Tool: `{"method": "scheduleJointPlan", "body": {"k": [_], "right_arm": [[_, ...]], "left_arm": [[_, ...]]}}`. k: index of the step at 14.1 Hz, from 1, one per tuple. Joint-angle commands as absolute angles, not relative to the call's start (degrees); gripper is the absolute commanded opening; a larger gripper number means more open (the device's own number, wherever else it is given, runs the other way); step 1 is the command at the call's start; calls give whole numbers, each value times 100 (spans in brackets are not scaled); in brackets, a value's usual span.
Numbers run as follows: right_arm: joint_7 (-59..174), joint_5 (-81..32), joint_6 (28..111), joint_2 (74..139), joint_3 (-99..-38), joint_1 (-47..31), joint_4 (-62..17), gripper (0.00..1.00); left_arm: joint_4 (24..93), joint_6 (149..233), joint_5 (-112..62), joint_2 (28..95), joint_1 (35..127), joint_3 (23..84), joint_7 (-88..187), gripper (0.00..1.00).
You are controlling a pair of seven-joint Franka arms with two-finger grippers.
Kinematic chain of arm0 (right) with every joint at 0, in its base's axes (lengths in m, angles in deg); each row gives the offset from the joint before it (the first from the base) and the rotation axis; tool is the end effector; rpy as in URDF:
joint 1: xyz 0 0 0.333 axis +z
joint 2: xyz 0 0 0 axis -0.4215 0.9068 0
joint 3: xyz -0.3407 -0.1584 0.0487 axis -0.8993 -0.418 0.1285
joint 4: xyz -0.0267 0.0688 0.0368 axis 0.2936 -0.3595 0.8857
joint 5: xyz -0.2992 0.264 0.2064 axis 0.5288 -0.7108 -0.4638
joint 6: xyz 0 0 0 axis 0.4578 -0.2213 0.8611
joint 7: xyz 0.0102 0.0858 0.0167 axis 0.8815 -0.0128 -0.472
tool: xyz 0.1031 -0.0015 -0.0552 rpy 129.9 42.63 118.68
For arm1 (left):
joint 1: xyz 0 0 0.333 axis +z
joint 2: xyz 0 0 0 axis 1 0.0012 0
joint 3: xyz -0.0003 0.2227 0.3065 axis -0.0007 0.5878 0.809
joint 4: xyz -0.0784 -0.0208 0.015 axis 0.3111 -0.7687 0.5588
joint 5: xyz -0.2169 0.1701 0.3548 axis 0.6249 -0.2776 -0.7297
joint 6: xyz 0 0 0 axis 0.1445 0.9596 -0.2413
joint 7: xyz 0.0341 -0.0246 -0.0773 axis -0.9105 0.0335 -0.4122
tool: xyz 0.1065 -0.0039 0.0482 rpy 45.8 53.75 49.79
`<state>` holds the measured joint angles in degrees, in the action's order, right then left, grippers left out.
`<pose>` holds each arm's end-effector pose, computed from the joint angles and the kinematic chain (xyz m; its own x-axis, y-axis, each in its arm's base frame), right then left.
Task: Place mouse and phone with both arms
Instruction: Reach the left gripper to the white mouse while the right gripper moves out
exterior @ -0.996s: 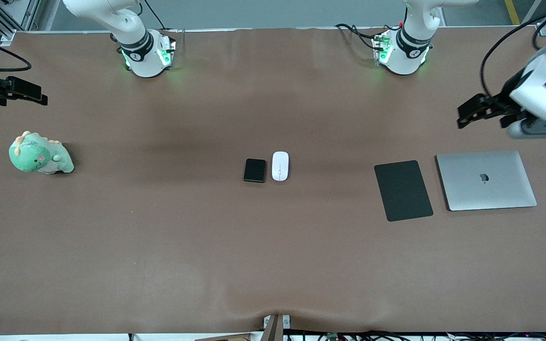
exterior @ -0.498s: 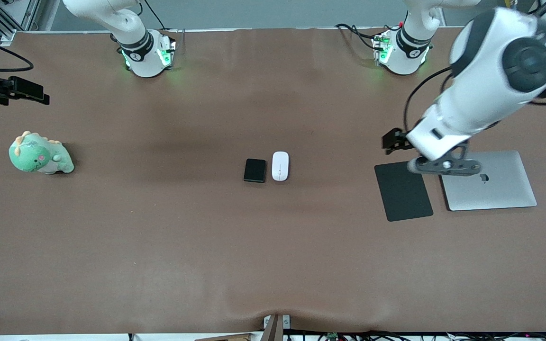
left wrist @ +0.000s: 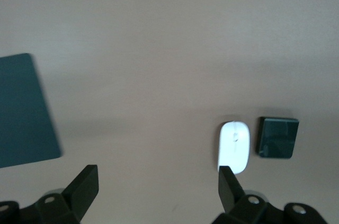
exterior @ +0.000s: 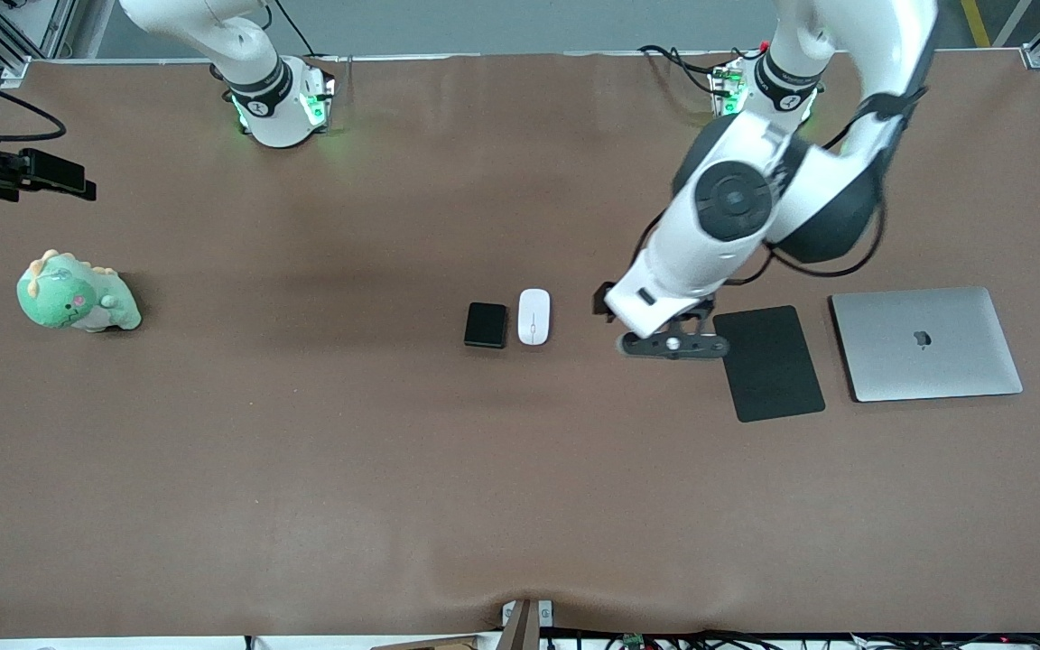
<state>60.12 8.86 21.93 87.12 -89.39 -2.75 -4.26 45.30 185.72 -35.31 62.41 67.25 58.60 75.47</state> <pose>0.5918 -0.0190 0.6918 0.9589 -0.0085 -0.2837 -0.0205 -0.9990 -0.0392 0.6371 -0.4265 0.4299 0.9976 -0.0493 -0.0491 -0.0459 -0.9966 0.0682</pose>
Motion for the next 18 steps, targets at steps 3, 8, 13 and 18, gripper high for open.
{"method": "scheduleJointPlan", "body": {"k": [3, 8, 13, 18], "right_arm": [[6012, 906, 2137, 8692, -8929, -296, -410, 100], [6012, 871, 2146, 8806, -8929, -322, -366, 100], [5977, 880, 2146, 8859, -8937, -261, -366, 100], [5977, 862, 2137, 9053, -8929, -251, -375, 100]], "left_arm": [[4366, 19377, -3652, 7123, 6297, 5874, 8008, 100], [4445, 20010, -3941, 7669, 5883, 5918, 8580, 100], [4445, 20353, -4039, 7968, 5583, 5927, 9134, 100], [4471, 20485, -4408, 8197, 5469, 5927, 9151, 100]]}}
